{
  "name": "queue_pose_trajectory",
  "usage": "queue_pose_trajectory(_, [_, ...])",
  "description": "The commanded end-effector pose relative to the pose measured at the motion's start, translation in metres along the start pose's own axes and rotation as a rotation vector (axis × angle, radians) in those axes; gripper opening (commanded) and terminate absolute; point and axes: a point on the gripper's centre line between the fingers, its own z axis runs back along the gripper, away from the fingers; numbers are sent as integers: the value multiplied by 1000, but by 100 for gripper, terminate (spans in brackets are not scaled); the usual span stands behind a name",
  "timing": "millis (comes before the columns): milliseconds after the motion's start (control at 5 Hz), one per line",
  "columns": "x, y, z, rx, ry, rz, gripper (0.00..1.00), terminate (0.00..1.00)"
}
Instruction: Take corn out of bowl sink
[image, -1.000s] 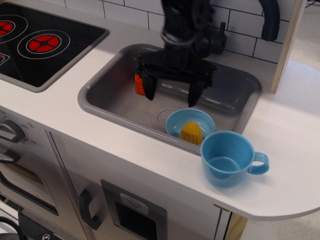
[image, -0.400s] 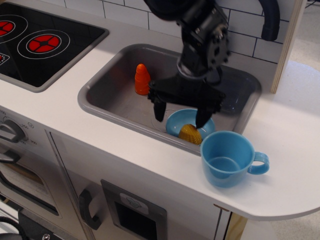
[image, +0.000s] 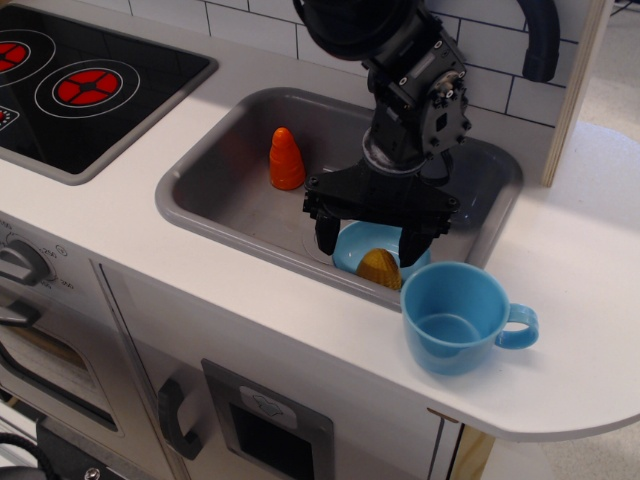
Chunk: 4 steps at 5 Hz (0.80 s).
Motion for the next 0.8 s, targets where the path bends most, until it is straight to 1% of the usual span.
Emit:
queue_pose_trajectory(0, [4,-8,-2,5,-23,22,100,0])
queue_pose_trajectory(200, [5,-8,0,-6,-23,39,100,0])
queue_pose_trajectory(400, [8,-7,4,-22,-21,52,0,0])
queue_pose_trajectory(600, [14,-5,10,-34,-20,74,0,0])
